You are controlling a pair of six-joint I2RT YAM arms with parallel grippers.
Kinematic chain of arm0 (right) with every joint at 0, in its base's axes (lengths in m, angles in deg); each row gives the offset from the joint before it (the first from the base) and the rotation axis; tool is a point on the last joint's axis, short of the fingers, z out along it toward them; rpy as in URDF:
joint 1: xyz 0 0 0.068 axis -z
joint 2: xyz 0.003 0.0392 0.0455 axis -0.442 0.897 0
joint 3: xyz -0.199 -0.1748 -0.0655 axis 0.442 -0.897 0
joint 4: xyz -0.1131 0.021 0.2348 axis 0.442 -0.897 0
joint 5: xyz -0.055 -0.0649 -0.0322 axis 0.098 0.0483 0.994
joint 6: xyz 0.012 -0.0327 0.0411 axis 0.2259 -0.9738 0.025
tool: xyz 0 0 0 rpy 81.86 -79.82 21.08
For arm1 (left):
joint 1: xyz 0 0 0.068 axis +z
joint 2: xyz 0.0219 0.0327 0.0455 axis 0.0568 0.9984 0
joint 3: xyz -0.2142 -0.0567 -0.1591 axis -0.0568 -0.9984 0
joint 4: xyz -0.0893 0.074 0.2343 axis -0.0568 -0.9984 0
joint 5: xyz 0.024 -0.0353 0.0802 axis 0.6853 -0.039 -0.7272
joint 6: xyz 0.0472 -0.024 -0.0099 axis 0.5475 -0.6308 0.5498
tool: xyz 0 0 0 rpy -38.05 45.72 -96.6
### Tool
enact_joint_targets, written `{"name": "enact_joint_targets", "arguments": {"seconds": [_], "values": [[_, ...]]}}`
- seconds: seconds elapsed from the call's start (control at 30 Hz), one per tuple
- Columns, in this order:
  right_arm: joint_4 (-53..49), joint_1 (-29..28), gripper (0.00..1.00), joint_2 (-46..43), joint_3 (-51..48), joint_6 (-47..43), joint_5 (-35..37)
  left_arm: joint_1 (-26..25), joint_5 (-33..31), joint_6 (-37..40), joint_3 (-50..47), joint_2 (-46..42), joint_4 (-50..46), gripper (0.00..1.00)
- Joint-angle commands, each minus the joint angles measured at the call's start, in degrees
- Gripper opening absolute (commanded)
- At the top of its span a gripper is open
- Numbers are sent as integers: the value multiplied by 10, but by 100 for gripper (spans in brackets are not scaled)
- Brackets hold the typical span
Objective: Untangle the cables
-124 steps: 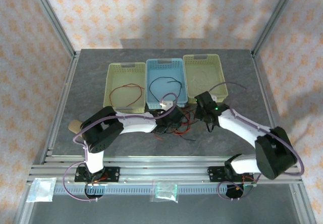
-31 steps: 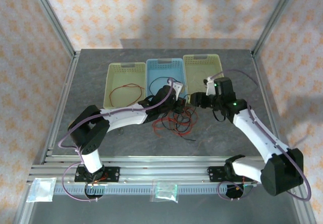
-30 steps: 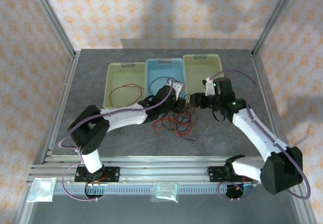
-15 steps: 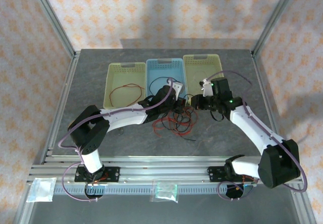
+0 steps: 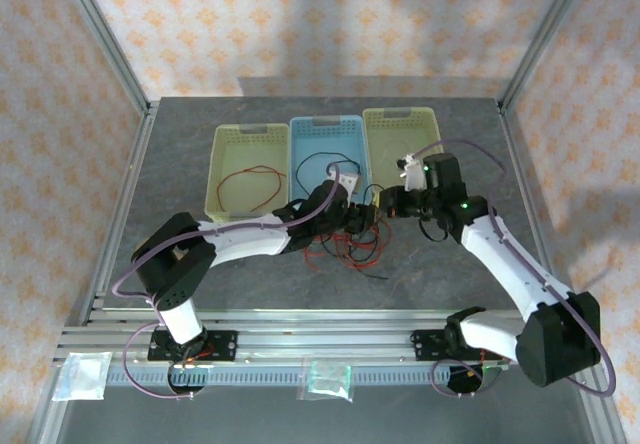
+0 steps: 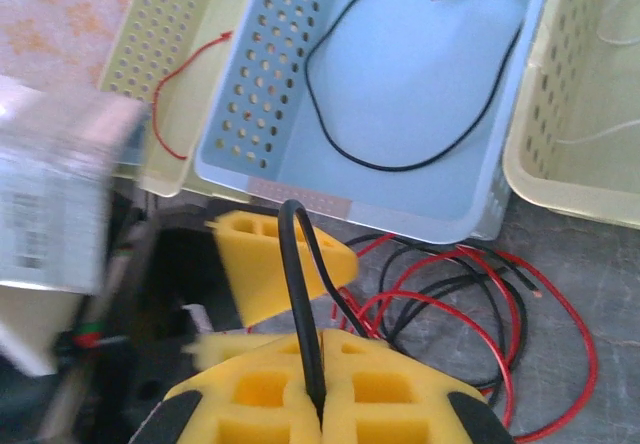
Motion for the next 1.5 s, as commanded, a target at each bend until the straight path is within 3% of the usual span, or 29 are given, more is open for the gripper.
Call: {"name": "enact_joint_targets", "arguments": {"seconds": [0.0,0.4,1.13,1.3,1.47], "values": [[8,1,0,-20,8,1,-25,-10,-9,-29,-11,-4,30,54],[3,1,0,-53,63,8,-31,-33,-25,-40,-30,34,27,53],[-91,0,0,-56,278,-16,11,-42,-39,-77,-68,55,44,53],[-90,1,0,-64,296,-4,64,-42,-47,-82,-77,24,45,53],[-81,0,0,-63,295,15,126,-46,-77,-71,-83,-68,33,64]]}}
